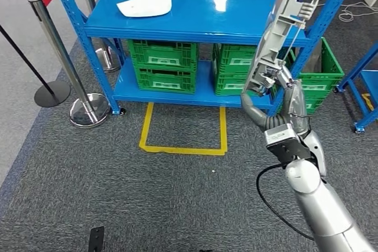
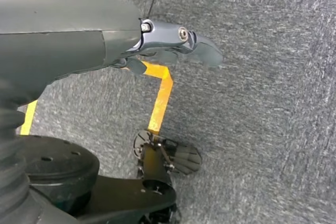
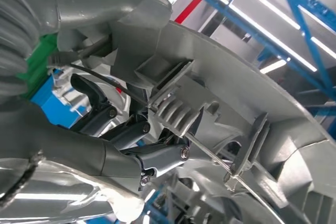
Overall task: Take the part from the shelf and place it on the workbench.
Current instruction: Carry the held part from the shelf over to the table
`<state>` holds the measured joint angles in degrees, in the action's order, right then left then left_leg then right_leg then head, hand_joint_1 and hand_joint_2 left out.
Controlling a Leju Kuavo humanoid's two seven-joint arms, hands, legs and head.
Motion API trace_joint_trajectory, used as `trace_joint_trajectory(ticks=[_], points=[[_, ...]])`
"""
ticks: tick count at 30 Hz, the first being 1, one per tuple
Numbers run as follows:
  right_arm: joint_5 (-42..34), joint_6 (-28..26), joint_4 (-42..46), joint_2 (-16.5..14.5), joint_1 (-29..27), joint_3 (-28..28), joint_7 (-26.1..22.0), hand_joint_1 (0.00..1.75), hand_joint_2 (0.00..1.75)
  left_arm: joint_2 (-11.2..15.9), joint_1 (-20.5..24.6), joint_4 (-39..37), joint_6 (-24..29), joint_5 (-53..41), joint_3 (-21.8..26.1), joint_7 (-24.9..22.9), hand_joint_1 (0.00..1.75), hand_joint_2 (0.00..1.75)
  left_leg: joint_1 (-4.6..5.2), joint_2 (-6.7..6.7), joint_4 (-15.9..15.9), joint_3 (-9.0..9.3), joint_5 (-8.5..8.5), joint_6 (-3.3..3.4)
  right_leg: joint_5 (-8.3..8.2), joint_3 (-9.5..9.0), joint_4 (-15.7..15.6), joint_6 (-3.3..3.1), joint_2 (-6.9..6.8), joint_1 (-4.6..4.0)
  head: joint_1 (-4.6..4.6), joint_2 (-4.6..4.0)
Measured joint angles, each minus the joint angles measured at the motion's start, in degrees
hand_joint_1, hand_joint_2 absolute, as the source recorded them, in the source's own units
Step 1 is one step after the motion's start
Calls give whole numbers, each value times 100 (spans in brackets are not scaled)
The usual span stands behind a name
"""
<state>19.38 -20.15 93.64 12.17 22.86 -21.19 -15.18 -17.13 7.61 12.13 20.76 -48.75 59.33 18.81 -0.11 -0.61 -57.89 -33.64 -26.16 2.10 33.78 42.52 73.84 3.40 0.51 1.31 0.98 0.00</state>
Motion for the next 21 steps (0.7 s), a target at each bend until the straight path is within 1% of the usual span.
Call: trace_joint_trajectory(ticks=[1, 2, 3, 4, 5, 6, 7, 8, 9, 10, 11, 12, 13, 14, 15, 16, 17, 18, 19, 20, 21], points=[[-5, 0, 0, 0, -3, 1, 2, 175, 175, 2, 0, 0, 5, 1, 3, -1, 0, 175, 5, -46, -4, -1, 0, 0, -60, -32, -12, 1, -12, -1, -2, 0], [-10, -1, 0, 0, -5, 2, 4, 175, 175, 2, 3, 0, 7, 1, 4, -1, 0, 175, 8, -89, -10, 1, -3, -2, -209, -177, -249, -7, -39, -3, -1, 0], [-17, -1, 0, 1, -4, 4, 6, 175, 175, -1, 7, 0, 7, 1, 5, -1, 0, 175, 12, -129, -21, 3, -9, -8, -392, -403, -650, -23, -111, -11, -2, 0], [-23, -2, 1, 0, 2, 6, 7, 175, 175, -4, 11, 0, 7, 1, 5, -1, 0, 175, 29, -164, -37, -2, -19, -23, -517, -635, -1050, -45, -225, -37, -3, 0], [-29, -3, 2, 0, 9, 7, 3, 175, 175, -5, 12, 0, 8, 1, 6, -1, 0, 175, 46, -198, -55, -11, -27, -41, -592, -802, -1351, -80, -314, -58, 0, 0], [-37, -3, 3, 1, 14, 6, -2, 175, 175, -6, 11, 0, 9, 1, 7, -1, 0, 175, 63, -233, -72, -21, -30, -61, -612, -892, -1521, -116, -377, -79, 3, 0], [-43, -4, 4, 0, 15, 5, -7, 175, 175, -5, 9, 0, 10, 1, 8, -1, 0, 175, 77, -272, -81, -29, -29, -80, -599, -905, -1556, -151, -380, -98, 5, 0], [-47, -7, 4, 0, 12, 6, -11, 175, 175, -5, 10, 0, 13, 1, 9, -1, 0, 175, 77, -316, -88, -31, -26, -97, -616, -886, -1560, -190, -327, -93, 7, 0], [-53, -8, 4, 0, 8, 10, -12, 175, 175, -4, 13, 0, 15, 2, 9, -2, 0, 175, 70, -321, -106, -33, -50, -123, -634, -878, -1566, -222, -283, -85, 4, 0], [-59, -11, 5, 0, 7, 16, -11, 175, 175, -3, 17, 0, 19, 2, 10, -3, 0, 175, 59, -278, -178, -55, -122, -155, -652, -874, -1572, -256, -237, -72, 9, 0], [-66, -17, 5, -1, 7, 23, -11, 175, 175, -2, 21, 0, 25, 4, 10, -9, 0, 175, 45, -204, -350, -116, -253, -191, -669, -871, -1581, -286, -193, -56, 12, 0], [-72, -24, 5, -2, 6, 28, -13, 175, 175, 1, 23, 0, 30, 7, 11, -19, 0, 175, 28, -111, -637, -227, -435, -226, -681, -868, -1584, -307, -148, -44, 18, 0], [-75, -31, 5, -3, 5, 33, -17, 175, 175, 2, 23, 0, 34, 9, 11, -28, 0, 175, 15, -47, -1018, -379, -631, -250, -687, -861, -1583, -319, -99, -41, 23, 0], [-76, -38, 4, -4, 2, 37, -25, 175, 175, 3, 22, 0, 36, 12, 13, -39, 0, 175, 6, -19, -1390, -530, -785, -264, -691, -856, -1582, -326, -46, -40, 21, 0], [-78, -42, 4, -4, -1, 40, -33, 175, 175, 4, 22, 0, 36, 12, 13, -46, 0, 175, 0, -8, -1638, -629, -845, -270, -694, -853, -1580, -329, 14, -40, 21, 0], [-80, -43, 4, -4, -4, 44, -41, 175, 175, 4, 24, 0, 36, 12, 14, -49, 0, 175, -3, -1, -1688, -645, -795, -267, -696, -853, -1576, -329, 75, -40, 21, 0], [-81, -44, 4, -4, -6, 45, -46, 175, 175, 4, 28, 0, 36, 12, 14, -51, 0, 175, -5, 15, -1512, -561, -640, -255, -698, -855, -1572, -327, 137, -40, 21, 0], [-82, -44, 4, -4, -7, 45, -49, 175, 175, 4, 32, 0, 36, 12, 14, -51, 0, 175, -9, 63, -1165, -405, -417, -236, -699, -857, -1568, -324, 196, -40, 21, 0], [-82, -44, 5, -4, -9, 48, -51, 175, 175, 4, 37, 0, 36, 11, 14, -51, 0, 175, -19, 176, -794, -241, -238, -209, -703, -854, -1566, -315, 247, -34, 19, 0], [-82, -47, 5, -4, -2, 50, -52, 175, 175, 2, 39, 0, 36, 10, 15, -51, 0, 175, -30, 297, -475, -107, -110, -184, -711, -837, -1558, -295, 300, -35, 14, 0], [-83, -53, 8, -4, 4, 53, -57, 175, 175, 0, 43, 0, 36, 10, 15, -51, 0, 175, -33, 393, -267, -26, -64, -160, -725, -803, -1550, -263, 347, -29, 18, 0]])
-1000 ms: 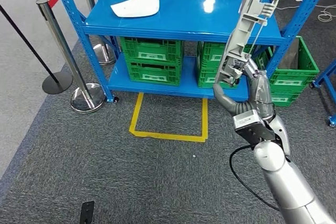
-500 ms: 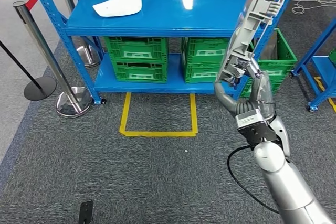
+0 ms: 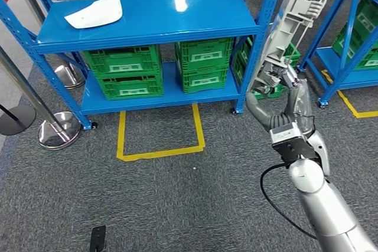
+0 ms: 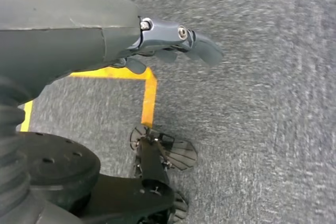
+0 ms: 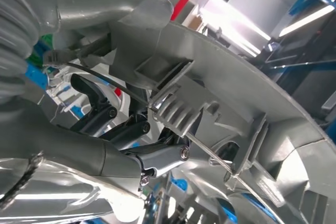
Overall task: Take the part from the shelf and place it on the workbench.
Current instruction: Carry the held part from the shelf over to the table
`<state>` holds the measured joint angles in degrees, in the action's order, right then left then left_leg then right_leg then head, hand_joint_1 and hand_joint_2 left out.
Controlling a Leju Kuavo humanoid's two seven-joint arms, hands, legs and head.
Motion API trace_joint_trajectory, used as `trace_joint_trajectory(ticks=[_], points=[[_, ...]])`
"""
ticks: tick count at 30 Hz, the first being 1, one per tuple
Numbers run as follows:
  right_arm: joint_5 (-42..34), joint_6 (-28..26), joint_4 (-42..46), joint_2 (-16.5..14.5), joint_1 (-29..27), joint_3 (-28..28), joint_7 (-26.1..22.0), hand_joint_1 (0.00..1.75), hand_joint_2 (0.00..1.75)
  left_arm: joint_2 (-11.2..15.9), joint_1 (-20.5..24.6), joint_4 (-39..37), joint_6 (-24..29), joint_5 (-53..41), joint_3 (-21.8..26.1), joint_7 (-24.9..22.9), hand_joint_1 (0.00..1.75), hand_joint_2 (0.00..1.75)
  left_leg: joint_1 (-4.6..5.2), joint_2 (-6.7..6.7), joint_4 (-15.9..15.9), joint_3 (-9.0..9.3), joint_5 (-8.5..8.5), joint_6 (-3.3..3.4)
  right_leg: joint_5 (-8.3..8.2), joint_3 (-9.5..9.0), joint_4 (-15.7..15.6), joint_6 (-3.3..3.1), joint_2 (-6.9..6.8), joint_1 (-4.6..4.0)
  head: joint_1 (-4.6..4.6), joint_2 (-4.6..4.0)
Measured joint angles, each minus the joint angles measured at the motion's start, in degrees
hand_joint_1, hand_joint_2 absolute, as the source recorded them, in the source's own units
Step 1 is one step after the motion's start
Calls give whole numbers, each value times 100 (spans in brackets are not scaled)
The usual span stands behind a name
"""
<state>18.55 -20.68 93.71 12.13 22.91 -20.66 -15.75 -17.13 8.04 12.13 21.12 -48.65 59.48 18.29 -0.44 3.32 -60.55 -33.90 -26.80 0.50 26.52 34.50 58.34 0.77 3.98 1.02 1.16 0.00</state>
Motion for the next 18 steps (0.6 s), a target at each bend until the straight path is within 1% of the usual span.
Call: trace_joint_trajectory(ticks=[1, 2, 3, 4, 5, 6, 7, 8, 9, 10, 11, 12, 13, 14, 15, 16, 17, 18], points=[[-1, -6, 3, 0, 1, 4, -2, 175, 175, -2, 4, 0, 1, -1, 1, 0, 0, 175, 1, 56, 83, 23, -18, 20, -19, 41, 4, 38, 46, 11, 3, 0], [-1, -11, 6, 0, 1, 8, -4, 175, 175, -4, 6, 0, 1, -1, 2, 0, 0, 175, 7, 35, 122, 25, -26, 33, -41, 78, 3, 80, 93, 16, 4, 0], [-2, -15, 9, 1, -12, 16, -5, 175, 175, -8, 8, 0, 2, -3, 3, 1, 0, 175, 4, -17, 155, 28, -30, 56, -46, 112, 4, 115, 106, 26, 11, 0], [-3, -17, 10, 1, -23, 30, -3, 175, 175, -13, 8, 0, 2, -7, 4, 4, 0, 175, -4, -67, 183, 33, -16, 79, -16, 150, 38, 144, 49, 24, -1, 0], [-5, -20, 11, 1, -28, 42, -5, 175, 175, -18, 7, 0, 1, -11, 6, 10, 0, 175, -12, -120, 211, 39, 0, 107, 73, 219, 159, 170, -51, 17, -22, 0], [-7, -23, 15, 1, -33, 53, -8, 175, 175, -21, 4, 0, 0, -15, 7, 16, 0, 175, -17, -177, 233, 43, 14, 132, 220, 337, 404, 190, -175, 13, -40, 0], [-9, -26, 20, 1, -36, 63, -10, 175, 175, -16, -4, 0, -1, -16, 8, 23, 0, 175, -8, -232, 234, 41, 17, 148, 398, 495, 749, 207, -284, 9, -61, 0], [-11, -27, 24, 1, -41, 69, -15, 175, 175, -8, -17, 0, -2, -14, 8, 26, 0, 175, 0, -288, 230, 37, 16, 159, 563, 662, 1130, 222, -332, 10, -70, 0], [-14, -28, 28, 2, -51, 79, -17, 175, 175, 3, -32, 0, -1, -9, 9, 28, 0, 175, 6, -347, 227, 35, 14, 161, 658, 790, 1424, 232, -349, 12, -69, 0], [-19, -28, 31, 2, -64, 91, -17, 175, 175, 14, -45, 0, -1, 0, 10, 28, 0, 175, 10, -404, 224, 34, 11, 162, 655, 835, 1540, 238, -356, 12, -69, 0], [-25, -28, 35, 2, -77, 106, -16, 175, 175, 25, -53, 0, -3, 15, 11, 28, 0, 175, 11, -457, 218, 35, 6, 159, 547, 767, 1430, 238, -373, 11, -69, 0], [-33, -28, 44, 2, -89, 124, -14, 175, 175, 32, -56, 0, -13, 36, 13, 25, 0, 175, 12, -504, 212, 36, -1, 152, 371, 601, 1128, 232, -416, 11, -70, 0], [-43, -28, 59, 2, -97, 146, -15, 175, 175, 42, -57, 0, -37, 60, 15, 21, 0, 175, 16, -547, 203, 38, -11, 138, 221, 394, 739, 222, -523, 1, -70, 0], [-52, -28, 73, 2, -95, 167, -17, 175, 175, 53, -57, 0, -73, 85, 17, 15, 0, 175, 35, -586, 184, 29, -24, 115, 120, 202, 387, 203, -633, -22, -73, 0], [-61, -28, 92, 2, -90, 184, -21, 175, 175, 66, -60, 0, -114, 107, 23, 7, 0, 175, 53, -623, 168, 17, -34, 90, 77, 80, 161, 173, -720, -41, -71, 0], [-68, -30, 109, 2, -86, 197, -28, 175, 175, 85, -65, 0, -154, 130, 32, 0, 0, 175, 71, -664, 156, 8, -39, 65, 87, 32, 61, 142, -763, -61, -72, 0], [-73, -32, 121, 2, -88, 209, -34, 175, 175, 105, -71, 0, -179, 160, 43, -6, 0, 175, 86, -714, 147, 3, -39, 43, 83, 30, 48, 105, -725, -73, -74, 0], [-78, -33, 131, 2, -96, 227, -39, 175, 175, 128, -76, 0, -189, 198, 62, -11, 0, 175, 84, -757, 144, 9, -46, 22, 70, 45, 50, 68, -670, -64, -74, 0]])
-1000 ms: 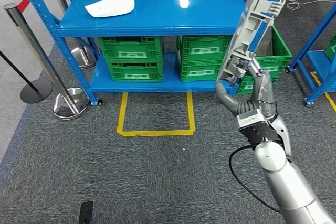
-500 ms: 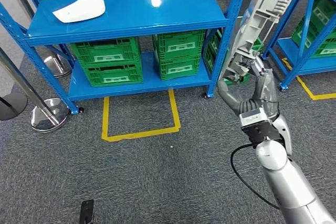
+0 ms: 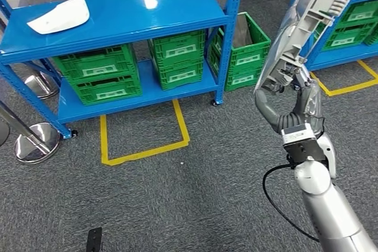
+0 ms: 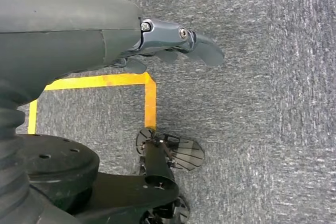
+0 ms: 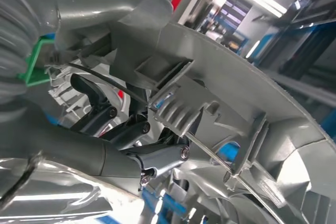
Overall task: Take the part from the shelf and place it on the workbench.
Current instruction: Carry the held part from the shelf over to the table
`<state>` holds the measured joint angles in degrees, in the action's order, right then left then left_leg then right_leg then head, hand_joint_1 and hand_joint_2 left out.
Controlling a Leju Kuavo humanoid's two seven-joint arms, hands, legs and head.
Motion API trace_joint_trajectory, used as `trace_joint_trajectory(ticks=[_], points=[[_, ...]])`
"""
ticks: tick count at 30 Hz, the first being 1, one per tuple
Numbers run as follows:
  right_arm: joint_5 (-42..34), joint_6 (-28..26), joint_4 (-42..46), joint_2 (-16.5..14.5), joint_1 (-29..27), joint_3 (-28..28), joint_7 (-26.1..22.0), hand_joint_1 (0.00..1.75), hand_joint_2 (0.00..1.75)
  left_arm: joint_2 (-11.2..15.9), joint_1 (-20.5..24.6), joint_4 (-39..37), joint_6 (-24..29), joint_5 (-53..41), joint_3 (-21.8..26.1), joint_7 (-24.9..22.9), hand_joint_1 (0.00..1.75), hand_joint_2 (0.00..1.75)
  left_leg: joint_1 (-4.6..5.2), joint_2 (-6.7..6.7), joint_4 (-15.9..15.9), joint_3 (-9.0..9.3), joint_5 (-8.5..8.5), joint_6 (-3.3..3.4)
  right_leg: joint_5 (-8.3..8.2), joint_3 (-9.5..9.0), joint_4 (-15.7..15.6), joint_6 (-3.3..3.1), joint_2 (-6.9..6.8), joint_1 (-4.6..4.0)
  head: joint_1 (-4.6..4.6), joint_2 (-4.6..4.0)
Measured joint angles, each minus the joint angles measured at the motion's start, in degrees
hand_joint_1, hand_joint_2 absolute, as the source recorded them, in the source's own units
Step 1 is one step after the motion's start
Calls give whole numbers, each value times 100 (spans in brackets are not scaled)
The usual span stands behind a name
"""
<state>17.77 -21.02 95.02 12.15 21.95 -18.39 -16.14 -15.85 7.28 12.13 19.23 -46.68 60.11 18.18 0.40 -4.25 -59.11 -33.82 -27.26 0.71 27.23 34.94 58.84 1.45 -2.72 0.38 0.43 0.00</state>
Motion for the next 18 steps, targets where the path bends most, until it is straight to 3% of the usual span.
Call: trace_joint_trajectory(ticks=[1, 3, 5, 7, 8, 9, 11, 12, 14, 16, 18], points=[[-6, 0, 5, 0, -9, 19, -4, 175, 175, 23, 0, 0, 2, 47, 26, -2, 0, 175, -8, 14, -27, 2, -35, -28, -13, 4, -9, -29, 53, 8, -1, 0], [-20, 5, 14, 0, -20, 57, -7, 175, 175, 62, 7, 0, 38, 154, 85, 0, 0, 175, -29, 173, -319, -96, -266, -88, -39, 0, -26, -87, 146, 32, 7, 0], [-31, 16, 20, -2, -26, 84, -24, 175, 175, 109, 7, 0, 67, 255, 150, 2, 0, 175, -45, 332, -999, -371, -626, -126, -51, 3, -25, -122, 252, 35, 13, 0], [-38, 35, 21, -3, -29, 101, -54, 175, 175, 164, 9, 0, 72, 341, 222, -10, 0, 175, -46, 364, -1500, -593, -750, -123, -56, 2, -23, -136, 379, 27, 11, 0], [-41, 46, 21, -4, -29, 104, -65, 175, 175, 187, 16, 0, 68, 375, 253, -24, 0, 175, -45, 375, -1479, -591, -650, -106, -57, -1, -23, -137, 444, 22, 11, 0], [-43, 58, 21, -8, -27, 107, -70, 175, 175, 211, 29, 0, 61, 411, 279, -44, 0, 175, -41, 400, -1253, -503, -457, -77, -58, -8, -22, -138, 508, 17, 11, 0], [-45, 89, 17, -20, -9, 109, -74, 175, 175, 276, 68, 1, 37, 472, 332, -87, 0, 175, -37, 584, -574, -231, -50, 13, -62, -9, -19, -128, 615, 9, 6, 0], [-46, 109, 9, -30, 9, 109, -76, 175, 175, 309, 90, 1, 22, 500, 359, -108, 0, 175, -35, 687, -303, -125, 65, 53, -70, 9, -12, -114, 667, 16, 7, 0], [-49, 133, -7, -50, 44, 109, -83, 175, 175, 379, 123, 3, -49, 480, 396, -137, 0, 175, -22, 785, -77, -47, 79, 103, -105, 75, -9, -53, 760, 46, 15, 0], [-66, 132, -12, -56, 45, 130, -105, 175, 175, 437, 103, 3, -285, -10, 269, -90, 0, 175, -32, 682, 47, -8, 75, 115, -130, 130, -25, 18, 804, 58, 25, 0], [-120, 127, -9, -45, 12, 191, -179, 175, 175, 521, 23, 3, -573, -986, -173, 71, 0, 175, -73, 577, 155, 32, 110, 129, 32, 265, 202, 73, 625, 37, -4, 0]])
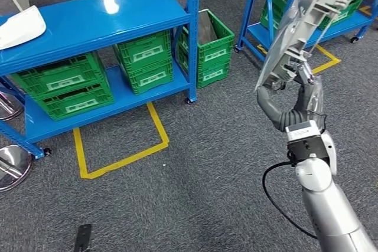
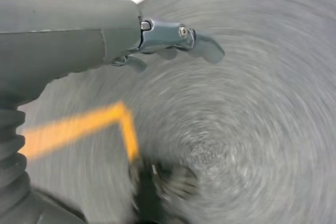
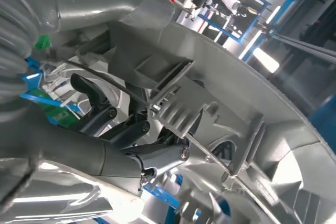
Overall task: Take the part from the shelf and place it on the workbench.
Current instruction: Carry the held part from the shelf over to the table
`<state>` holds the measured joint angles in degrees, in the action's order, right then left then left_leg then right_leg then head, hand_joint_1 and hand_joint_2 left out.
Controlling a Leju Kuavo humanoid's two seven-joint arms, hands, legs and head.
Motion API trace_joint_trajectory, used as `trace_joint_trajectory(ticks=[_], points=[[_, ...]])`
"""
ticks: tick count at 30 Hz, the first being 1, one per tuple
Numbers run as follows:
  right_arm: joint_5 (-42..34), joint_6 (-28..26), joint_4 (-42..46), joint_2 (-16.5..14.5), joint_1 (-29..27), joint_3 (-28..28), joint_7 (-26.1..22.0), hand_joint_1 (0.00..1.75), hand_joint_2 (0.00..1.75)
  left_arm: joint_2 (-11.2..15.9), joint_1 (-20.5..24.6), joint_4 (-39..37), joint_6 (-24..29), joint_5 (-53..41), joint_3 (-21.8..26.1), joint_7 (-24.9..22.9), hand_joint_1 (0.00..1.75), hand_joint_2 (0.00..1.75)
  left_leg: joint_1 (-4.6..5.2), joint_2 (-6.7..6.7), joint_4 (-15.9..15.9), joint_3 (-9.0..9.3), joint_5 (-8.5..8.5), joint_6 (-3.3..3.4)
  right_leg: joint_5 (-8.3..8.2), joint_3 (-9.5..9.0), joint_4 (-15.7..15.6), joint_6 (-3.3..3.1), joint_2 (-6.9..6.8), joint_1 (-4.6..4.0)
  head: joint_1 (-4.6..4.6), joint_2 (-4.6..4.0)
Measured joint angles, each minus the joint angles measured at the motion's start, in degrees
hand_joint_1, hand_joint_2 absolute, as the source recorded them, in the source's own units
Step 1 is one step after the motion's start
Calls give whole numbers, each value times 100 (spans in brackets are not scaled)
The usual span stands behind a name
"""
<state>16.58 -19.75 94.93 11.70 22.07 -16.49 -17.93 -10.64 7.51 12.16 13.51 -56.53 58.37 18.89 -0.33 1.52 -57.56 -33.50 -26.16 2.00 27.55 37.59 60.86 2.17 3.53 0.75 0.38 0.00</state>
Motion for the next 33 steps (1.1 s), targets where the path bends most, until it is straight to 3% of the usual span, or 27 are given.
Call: trace_joint_trajectory(ticks=[2, 3, 4, 5, 6, 8, 10, 13, 15, 18, 19, 20, 21, 22, 24, 26, 28, 30, 32, 33], points=[[-57, 1, 13, 22, -63, 84, -109, 175, 175, 62, -93, -1, -97, -667, -505, 191, 0, 175, -9, -93, 31, 14, 15, 17, 350, 309, 668, 43, -236, 4, -26, 0], [-73, 1, 22, 35, -102, 123, -153, 175, 175, 75, -135, -1, -86, -782, -683, 261, 0, 175, -7, -147, 29, 13, 13, 20, 492, 476, 1035, 66, -284, 11, -28, 0], [-82, 1, 29, 45, -143, 158, -181, 175, 175, 80, -178, -1, -74, -813, -814, 302, 0, 175, -5, -207, 27, 16, 9, 18, 550, 580, 1267, 83, -305, 15, -27, 0], [-90, 1, 35, 56, -180, 187, -195, 175, 175, 84, -214, -1, -66, -826, -921, 326, 0, 175, -5, -268, 25, 18, 4, 12, 504, 583, 1294, 95, -320, 18, -29, 0], [-97, 1, 42, 65, -211, 216, -199, 175, 175, 90, -240, -1, -69, -831, -1017, 338, 0, 175, -5, -325, 22, 21, -3, 3, 359, 464, 1081, 99, -350, 21, -27, 0], [-108, 1, 62, 81, -249, 262, -197, 175, 175, 103, -258, -1, -115, -827, -1161, 354, 0, 175, 11, -416, 2, 24, -27, -34, 34, 14, 280, 89, -541, 5, -29, 0], [-99, 2, 103, 88, -279, 294, -203, 175, 175, 121, -267, -3, -226, -802, -1244, 367, 0, 175, 48, -490, -37, 16, -51, -84, -83, -274, -228, 25, -677, -24, -24, 0], [-67, 7, 156, 89, -341, 346, -213, 175, 175, 154, -313, -7, -407, -766, -1317, 361, 0, 175, 64, -614, -62, 24, -71, -143, -94, -286, -281, -90, -557, -36, -24, 0], [-36, 19, 176, 89, -366, 369, -205, 175, 175, 183, -327, -7, -493, -767, -1345, 343, 0, 175, 46, -530, -249, -31, -247, -196, -117, -286, -295, -156, -468, -18, -18, 0], [26, 37, 190, 89, -419, 384, -202, 175, 175, 224, -367, -9, -599, -778, -1371, 283, 0, 175, 23, -255, -1327, -464, -814, -239, -133, -282, -299, -219, -329, -12, -11, 0], [37, 39, 190, 89, -437, 384, -204, 175, 175, 236, -396, -10, -622, -782, -1377, 262, 0, 175, 21, -219, -1629, -590, -902, -238, -135, -281, -297, -226, -266, -17, -12, 0], [43, 41, 190, 89, -449, 384, -206, 175, 175, 242, -422, -11, -637, -786, -1386, 250, 0, 175, 21, -201, -1723, -630, -871, -228, -137, -282, -293, -228, -199, -21, -12, 0], [47, 43, 190, 89, -460, 384, -206, 175, 175, 250, -440, -11, -655, -795, -1397, 248, 0, 175, 22, -181, -1598, -573, -734, -208, -138, -284, -289, -228, -132, -26, -11, 0], [52, 42, 194, 89, -471, 386, -204, 175, 175, 256, -448, -11, -673, -803, -1411, 260, 0, 175, 25, -138, -1268, -427, -519, -174, -139, -287, -284, -227, -69, -31, -11, 0], [68, 39, 214, 89, -501, 395, -203, 175, 175, 279, -451, -12, -702, -815, -1439, 333, 0, 175, 23, 102, -522, -101, -168, -86, -147, -269, -268, -210, 31, -32, -18, 0], [87, 30, 247, 89, -539, 415, -209, 175, 175, 293, -462, -13, -706, -807, -1457, 456, 0, 175, 31, 265, -152, 46, -97, -45, -173, -205, -252, -160, 121, -6, -5, 0], [99, 17, 302, 90, -617, 469, -210, 175, 175, 287, -478, -14, -691, -783, -1464, 609, 0, 175, 31, 188, -62, 65, -102, -50, -205, -154, -258, -88, 196, 18, 16, 0], [99, 8, 362, 97, -707, 533, -208, 175, 175, 284, -489, -14, -676, -761, -1466, 745, 0, 175, 3, 78, 10, 89, -64, -32, -104, -56, -128, -28, 36, 5, -4, 0], [98, 5, 389, 105, -749, 567, -210, 175, 175, 283, -498, -14, -676, -753, -1466, 806, 0, 175, -12, -45, 44, 101, -45, -16, 211, 223, 431, 20, -221, -2, -34, 0], [100, 5, 391, 108, -761, 577, -213, 175, 175, 281, -506, -14, -682, -750, -1466, 814, 0, 175, -11, -110, 42, 97, -46, -13, 387, 402, 822, 44, -278, 5, -46, 0]])
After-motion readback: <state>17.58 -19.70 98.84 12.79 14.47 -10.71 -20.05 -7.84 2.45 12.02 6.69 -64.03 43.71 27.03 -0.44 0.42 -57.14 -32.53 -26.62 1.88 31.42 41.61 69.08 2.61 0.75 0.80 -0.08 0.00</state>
